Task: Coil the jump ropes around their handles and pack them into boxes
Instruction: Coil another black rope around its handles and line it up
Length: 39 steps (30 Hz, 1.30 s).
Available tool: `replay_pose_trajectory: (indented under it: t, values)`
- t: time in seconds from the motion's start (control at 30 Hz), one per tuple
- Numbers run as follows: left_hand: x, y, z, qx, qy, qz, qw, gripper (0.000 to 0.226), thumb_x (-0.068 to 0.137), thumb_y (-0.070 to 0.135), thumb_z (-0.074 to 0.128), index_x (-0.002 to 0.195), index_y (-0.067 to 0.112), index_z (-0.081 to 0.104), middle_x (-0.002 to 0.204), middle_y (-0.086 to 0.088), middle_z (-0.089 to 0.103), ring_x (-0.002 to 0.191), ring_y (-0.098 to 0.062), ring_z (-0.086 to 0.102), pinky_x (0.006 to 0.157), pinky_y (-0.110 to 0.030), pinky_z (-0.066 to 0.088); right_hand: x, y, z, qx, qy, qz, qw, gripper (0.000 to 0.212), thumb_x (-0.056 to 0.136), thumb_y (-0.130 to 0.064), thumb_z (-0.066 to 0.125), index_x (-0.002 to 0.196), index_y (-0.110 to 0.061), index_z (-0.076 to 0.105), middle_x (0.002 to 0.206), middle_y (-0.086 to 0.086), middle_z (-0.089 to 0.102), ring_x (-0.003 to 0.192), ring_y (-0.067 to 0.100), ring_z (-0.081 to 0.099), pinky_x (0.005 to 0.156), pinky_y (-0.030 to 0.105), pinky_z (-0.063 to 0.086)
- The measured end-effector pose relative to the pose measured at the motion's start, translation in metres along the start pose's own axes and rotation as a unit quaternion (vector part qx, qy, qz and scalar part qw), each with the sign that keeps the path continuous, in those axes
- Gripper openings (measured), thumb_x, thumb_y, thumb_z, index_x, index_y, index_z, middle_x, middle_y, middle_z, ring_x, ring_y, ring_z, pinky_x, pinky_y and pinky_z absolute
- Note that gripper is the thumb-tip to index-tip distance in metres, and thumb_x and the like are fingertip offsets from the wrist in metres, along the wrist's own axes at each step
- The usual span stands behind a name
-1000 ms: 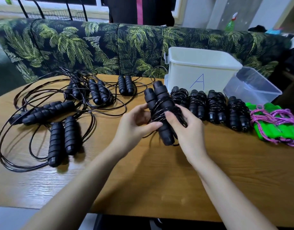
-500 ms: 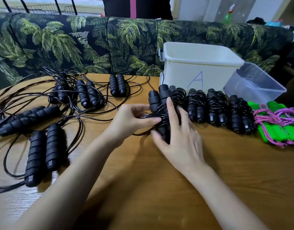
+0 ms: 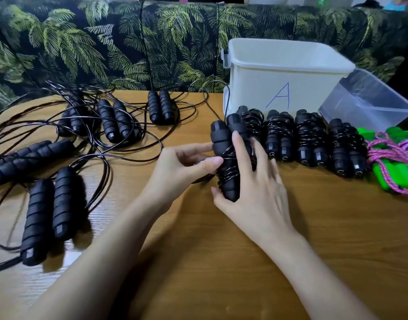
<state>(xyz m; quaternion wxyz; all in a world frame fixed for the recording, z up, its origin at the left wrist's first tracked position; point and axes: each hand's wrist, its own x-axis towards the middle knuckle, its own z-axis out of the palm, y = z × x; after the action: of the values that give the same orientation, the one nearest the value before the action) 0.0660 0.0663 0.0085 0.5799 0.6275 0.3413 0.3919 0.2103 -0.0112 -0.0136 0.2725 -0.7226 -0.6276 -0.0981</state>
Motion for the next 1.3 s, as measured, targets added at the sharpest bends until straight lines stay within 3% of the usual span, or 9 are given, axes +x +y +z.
replay_pose_trajectory:
  t: [0.27,0.43,0.53,0.67,0.83,0.93,1.03,1.17,1.3]
  values:
    - [-0.002,-0.003,0.005,-0.044,0.039,-0.010,0.998,0.043,0.065,0.023,0.079,0.108,0.019,0.072,0.084,-0.008,0.077,0.076,-0.014,0.071,0.076,-0.023,0.056,-0.001,0.002,-0.001,-0.042,0.021,-0.031,0.998,0.080,0.086,-0.051,0.059,0.155,-0.027,0.026,0.151,0.018,0.040,0.120,0.036,0.057,0.110,0.058,0.037]
    - [-0.004,-0.006,0.007,-0.040,0.029,0.002,0.999,0.046,0.068,0.022,0.083,0.112,0.024,0.070,0.093,-0.006,0.077,0.091,-0.017,0.072,0.087,-0.032,0.058,-0.004,0.002,-0.002,0.020,0.026,-0.037,0.999,0.069,0.089,-0.044,0.059,0.152,-0.034,0.033,0.151,0.021,0.039,0.110,0.041,0.063,0.074,0.044,0.057]
    - [-0.004,-0.007,0.006,-0.019,0.021,0.015,0.999,0.048,0.073,0.024,0.085,0.119,0.023,0.069,0.109,-0.003,0.073,0.101,-0.022,0.070,0.090,-0.038,0.056,-0.005,0.005,0.000,0.085,0.024,-0.037,0.995,0.071,0.090,-0.037,0.066,0.152,-0.035,0.032,0.158,0.017,0.031,0.120,0.037,0.059,0.074,0.041,0.056]
    - [-0.005,-0.004,0.005,-0.029,0.018,0.020,0.999,0.046,0.073,0.023,0.078,0.118,0.020,0.068,0.114,-0.001,0.073,0.095,-0.019,0.072,0.084,-0.031,0.056,-0.005,0.007,0.003,0.118,0.025,-0.060,0.991,0.070,0.093,-0.031,0.066,0.153,-0.032,0.032,0.165,0.006,0.017,0.124,0.028,0.056,0.064,0.038,0.057]
    - [-0.005,-0.004,0.002,-0.007,0.011,0.032,0.999,0.052,0.074,0.025,0.077,0.124,0.016,0.066,0.115,-0.001,0.072,0.092,-0.028,0.073,0.087,-0.038,0.058,-0.005,0.008,0.005,0.176,-0.011,-0.067,0.982,0.061,0.096,-0.043,0.044,0.154,-0.039,0.024,0.167,0.001,0.008,0.135,0.028,0.048,0.091,0.044,0.054]
    - [-0.005,-0.004,0.005,-0.002,0.000,0.045,0.999,0.051,0.076,0.024,0.075,0.125,0.017,0.064,0.115,0.001,0.072,0.086,-0.027,0.073,0.086,-0.040,0.059,-0.006,0.008,0.005,0.158,-0.006,-0.045,0.986,0.077,0.086,-0.051,0.059,0.153,-0.042,0.022,0.167,-0.002,0.008,0.126,0.029,0.057,0.080,0.042,0.059]
    - [-0.005,-0.006,0.006,0.007,-0.018,0.062,0.998,0.046,0.079,0.025,0.073,0.124,0.024,0.063,0.116,0.003,0.071,0.088,-0.028,0.073,0.087,-0.040,0.059,-0.005,0.008,0.006,0.134,0.027,-0.032,0.990,0.085,0.081,-0.039,0.076,0.152,-0.039,0.028,0.165,0.001,0.017,0.122,0.031,0.061,0.070,0.040,0.060]
    - [-0.003,-0.008,0.004,0.001,-0.032,0.067,0.997,0.040,0.084,0.021,0.067,0.124,0.023,0.062,0.115,0.001,0.070,0.085,-0.022,0.072,0.084,-0.031,0.057,-0.007,0.008,0.008,0.183,0.067,-0.033,0.980,0.069,0.089,-0.032,0.064,0.152,-0.032,0.033,0.162,0.006,0.026,0.127,0.024,0.054,0.078,0.035,0.057]
    - [-0.001,-0.009,0.004,-0.064,-0.040,0.035,0.997,0.035,0.084,0.017,0.065,0.120,0.019,0.061,0.102,0.008,0.069,0.080,-0.014,0.067,0.082,-0.025,0.053,-0.008,0.005,0.008,0.267,0.063,-0.031,0.961,0.066,0.092,-0.034,0.054,0.153,-0.029,0.030,0.161,0.007,0.028,0.139,0.008,0.036,0.103,0.007,0.032]
